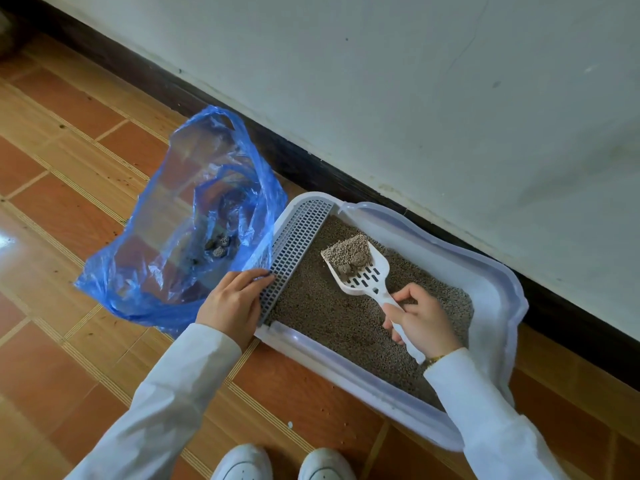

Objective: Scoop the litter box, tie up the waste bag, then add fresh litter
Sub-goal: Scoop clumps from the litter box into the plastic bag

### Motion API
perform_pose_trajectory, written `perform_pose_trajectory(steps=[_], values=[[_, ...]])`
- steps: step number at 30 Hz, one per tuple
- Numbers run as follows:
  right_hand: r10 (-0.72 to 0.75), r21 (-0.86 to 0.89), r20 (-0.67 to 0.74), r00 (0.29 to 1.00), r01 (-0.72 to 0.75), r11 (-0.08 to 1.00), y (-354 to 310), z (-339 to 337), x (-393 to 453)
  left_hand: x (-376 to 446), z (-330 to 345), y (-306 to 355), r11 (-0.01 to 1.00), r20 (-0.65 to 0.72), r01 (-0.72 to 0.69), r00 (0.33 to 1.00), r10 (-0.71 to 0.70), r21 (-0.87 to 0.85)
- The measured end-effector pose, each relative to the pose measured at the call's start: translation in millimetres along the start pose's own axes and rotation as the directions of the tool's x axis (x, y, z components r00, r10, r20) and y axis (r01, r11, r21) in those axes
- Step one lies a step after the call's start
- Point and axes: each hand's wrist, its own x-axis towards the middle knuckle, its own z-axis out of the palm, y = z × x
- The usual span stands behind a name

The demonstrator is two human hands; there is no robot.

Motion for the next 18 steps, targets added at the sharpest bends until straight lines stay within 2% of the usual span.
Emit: perform_pose_trajectory(steps=[5,13,18], values=[[-0.055,0.024,-0.035,0.998,0.055,0.998,-7.6,-7.5,-16.1,1.2,-2.8,2.6,1.0,0.011,-0.001,1.0,0.001,-0.012],[-0.14,-0.048,-0.05,0.989,0.138,0.989,-23.1,-12.2,-30.3,1.3,-7.6,5.1,0.998,0.036,0.014,0.999,-0.012,-0.055],[-0.204,-0.154,-0.062,0.977,0.193,0.969,-29.6,-13.2,-34.7,-2.1,-10.0,5.1,0.996,0.03,0.056,0.998,-0.054,-0.073]])
